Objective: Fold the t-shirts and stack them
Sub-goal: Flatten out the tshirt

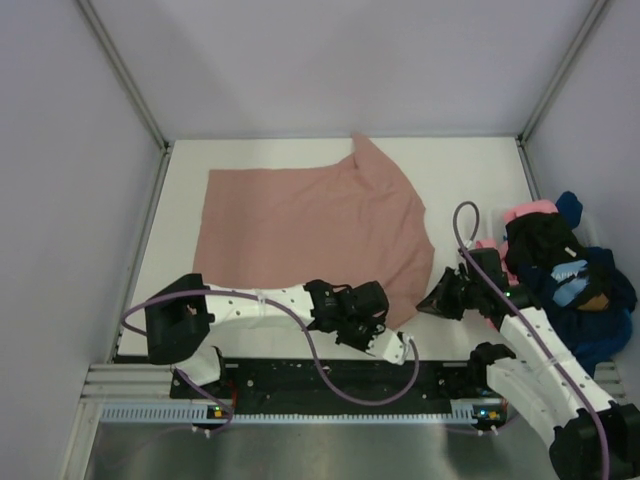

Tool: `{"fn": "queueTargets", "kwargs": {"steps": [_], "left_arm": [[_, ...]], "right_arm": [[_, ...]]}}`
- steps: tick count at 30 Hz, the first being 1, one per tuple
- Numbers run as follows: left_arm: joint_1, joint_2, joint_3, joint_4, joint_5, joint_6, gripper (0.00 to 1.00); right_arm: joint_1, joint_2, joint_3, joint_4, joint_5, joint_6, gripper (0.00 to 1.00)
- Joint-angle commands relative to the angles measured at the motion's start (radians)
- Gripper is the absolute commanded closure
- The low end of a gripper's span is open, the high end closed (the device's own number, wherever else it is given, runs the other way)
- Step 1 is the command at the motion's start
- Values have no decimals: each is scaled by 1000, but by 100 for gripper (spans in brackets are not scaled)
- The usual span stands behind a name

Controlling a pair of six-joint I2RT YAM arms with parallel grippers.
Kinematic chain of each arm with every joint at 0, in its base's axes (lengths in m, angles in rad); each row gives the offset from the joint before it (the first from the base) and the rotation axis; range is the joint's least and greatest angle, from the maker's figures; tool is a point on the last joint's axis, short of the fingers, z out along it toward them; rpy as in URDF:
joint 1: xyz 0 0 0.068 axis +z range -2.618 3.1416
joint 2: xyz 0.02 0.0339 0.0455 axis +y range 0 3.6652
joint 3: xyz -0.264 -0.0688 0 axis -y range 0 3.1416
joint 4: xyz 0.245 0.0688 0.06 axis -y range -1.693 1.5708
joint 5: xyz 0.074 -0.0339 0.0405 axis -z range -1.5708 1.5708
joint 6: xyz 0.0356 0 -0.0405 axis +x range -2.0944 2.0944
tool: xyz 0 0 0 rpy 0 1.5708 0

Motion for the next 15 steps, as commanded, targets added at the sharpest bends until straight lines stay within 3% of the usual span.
{"fn": "queueTargets", "kwargs": {"steps": [1, 6, 10, 13, 14, 15], "left_arm": [[-3, -30, 28, -184, 216, 22, 100], [-3, -8, 36, -245, 244, 71, 100], [-1, -16, 31, -291, 266, 126, 100], [2, -36, 15, -313, 249, 163, 100], [3, -42, 7, -320, 249, 178, 100], [3, -43, 1, -326, 253, 189, 98]], "right_arm": [[6, -55, -60, -109, 19, 15, 100], [96, -85, -63, -161, 48, 65, 100], [242, -78, -81, -200, 11, 146, 100], [325, -77, -36, -319, 26, 150, 100], [331, -78, -8, -365, 38, 136, 95], [331, -77, 36, -402, 48, 110, 78]]}}
